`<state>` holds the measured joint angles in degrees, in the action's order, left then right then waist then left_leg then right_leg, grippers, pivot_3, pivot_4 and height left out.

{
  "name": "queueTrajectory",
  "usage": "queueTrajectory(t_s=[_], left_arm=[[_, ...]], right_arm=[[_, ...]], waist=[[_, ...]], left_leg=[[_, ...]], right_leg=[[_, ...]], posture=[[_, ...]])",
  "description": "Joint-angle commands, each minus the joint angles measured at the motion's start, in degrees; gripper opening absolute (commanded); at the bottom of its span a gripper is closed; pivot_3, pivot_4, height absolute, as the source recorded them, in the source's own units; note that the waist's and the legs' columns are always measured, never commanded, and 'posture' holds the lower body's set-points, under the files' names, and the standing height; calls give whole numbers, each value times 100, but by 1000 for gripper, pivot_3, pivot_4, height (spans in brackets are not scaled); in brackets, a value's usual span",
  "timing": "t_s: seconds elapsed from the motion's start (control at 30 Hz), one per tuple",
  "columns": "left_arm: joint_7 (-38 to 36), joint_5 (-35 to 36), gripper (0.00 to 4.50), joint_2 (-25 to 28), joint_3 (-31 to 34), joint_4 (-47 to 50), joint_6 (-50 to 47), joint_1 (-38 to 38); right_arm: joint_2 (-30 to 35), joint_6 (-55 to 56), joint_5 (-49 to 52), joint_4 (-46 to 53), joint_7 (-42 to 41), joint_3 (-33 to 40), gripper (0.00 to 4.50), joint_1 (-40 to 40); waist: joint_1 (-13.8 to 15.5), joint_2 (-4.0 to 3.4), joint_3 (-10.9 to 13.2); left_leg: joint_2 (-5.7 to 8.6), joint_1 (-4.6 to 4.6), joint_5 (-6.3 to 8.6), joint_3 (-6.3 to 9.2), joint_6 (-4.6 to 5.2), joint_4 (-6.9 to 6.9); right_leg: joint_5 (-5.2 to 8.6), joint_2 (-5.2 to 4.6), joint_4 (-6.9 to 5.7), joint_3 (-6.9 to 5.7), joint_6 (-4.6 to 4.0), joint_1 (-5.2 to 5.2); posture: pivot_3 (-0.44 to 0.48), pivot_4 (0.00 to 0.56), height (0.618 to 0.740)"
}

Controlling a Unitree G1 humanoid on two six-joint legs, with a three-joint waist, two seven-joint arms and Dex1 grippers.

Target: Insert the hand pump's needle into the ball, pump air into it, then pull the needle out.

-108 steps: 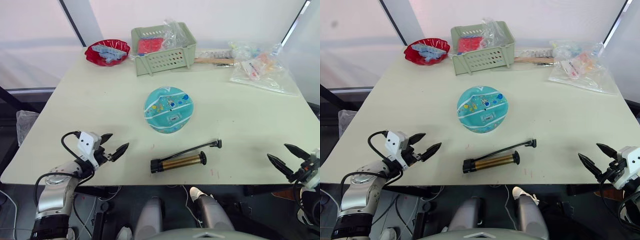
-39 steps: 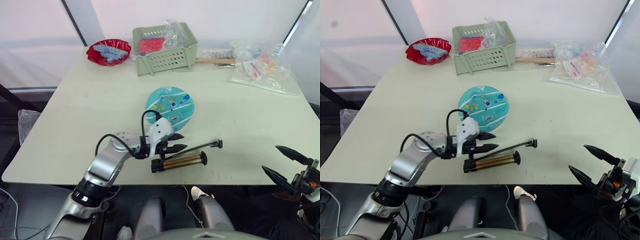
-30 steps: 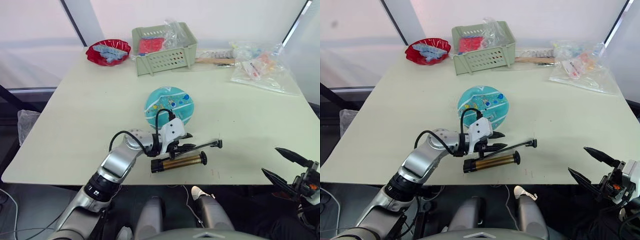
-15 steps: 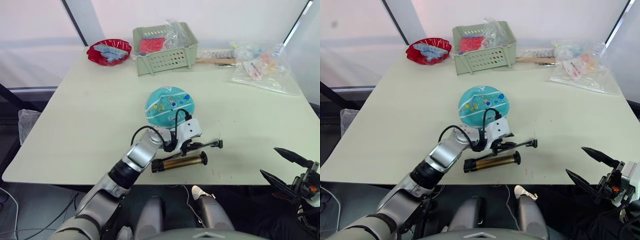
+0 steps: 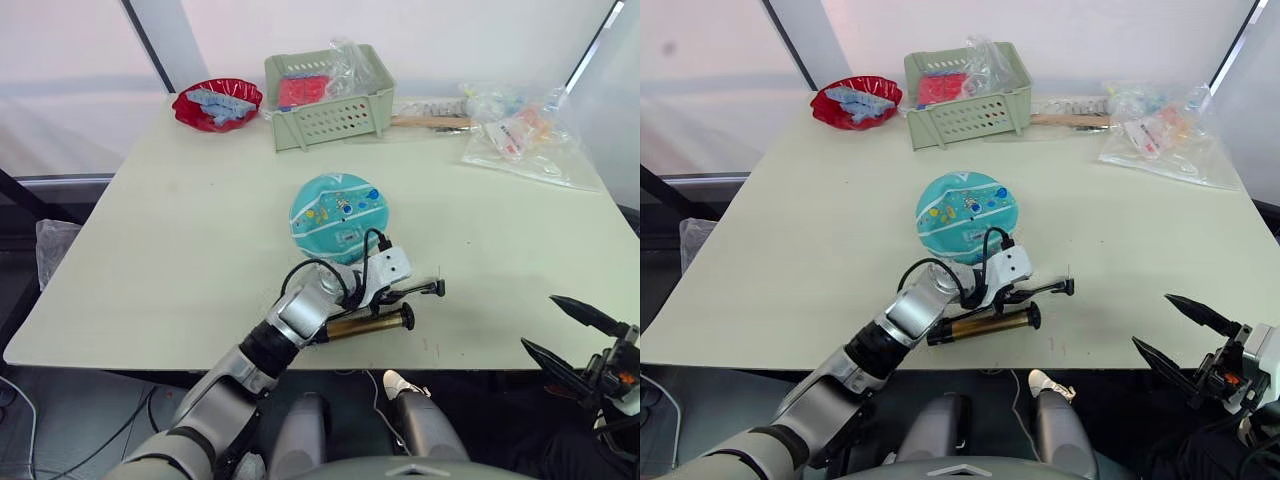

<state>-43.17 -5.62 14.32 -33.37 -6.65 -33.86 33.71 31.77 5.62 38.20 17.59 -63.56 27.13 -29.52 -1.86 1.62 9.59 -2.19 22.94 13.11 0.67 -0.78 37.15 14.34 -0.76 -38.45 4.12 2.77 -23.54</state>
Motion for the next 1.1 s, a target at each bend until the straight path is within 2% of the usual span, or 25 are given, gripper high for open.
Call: queueTrajectory(t_s=[0.03,0.3,0.73,0.83,0.87,0.93,1.1], left_arm=[[-5,-98,1810,-95,-65,51,126,66],[151,-343,1810,-275,-143,-590,478,92],[66,-374,1810,-532,-55,-952,362,26],[72,-265,907,-610,89,-908,252,0],[59,-265,233,-611,97,-881,243,-13],[51,-281,30,-606,89,-844,238,-32],[-4,-190,30,-628,146,-629,156,-116]], right_arm=[[-17,112,52,208,40,203,4500,-55],[0,96,74,295,72,243,4500,-113],[-8,56,104,358,92,253,4500,-169],[-15,62,95,325,88,252,4500,-190],[-11,63,87,307,84,255,4500,-196],[-5,64,79,287,80,260,4500,-205],[17,37,66,234,86,277,4500,-221]], waist=[[3,0,0],[9,-1,-1],[111,-8,-6],[111,-8,-6],[109,-8,-6],[108,-8,-6],[104,-8,-6]], left_leg=[[0,0,0,0,0,0],[0,0,0,0,0,0],[4,-2,0,-1,0,2],[4,-2,0,-1,0,3],[4,-2,0,-1,0,3],[4,-2,0,0,0,3],[4,-3,0,1,0,2]], right_leg=[[0,0,0,0,0,0],[0,-1,0,0,0,1],[1,-3,1,0,-1,5],[1,-4,1,0,-1,6],[2,-4,1,0,-2,6],[1,-3,1,0,-2,5],[1,-2,1,-1,-1,5]], posture=[[0,150,736],[0,150,736],[0,150,736],[0,150,736],[0,150,736],[0,150,736],[0,150,736]])
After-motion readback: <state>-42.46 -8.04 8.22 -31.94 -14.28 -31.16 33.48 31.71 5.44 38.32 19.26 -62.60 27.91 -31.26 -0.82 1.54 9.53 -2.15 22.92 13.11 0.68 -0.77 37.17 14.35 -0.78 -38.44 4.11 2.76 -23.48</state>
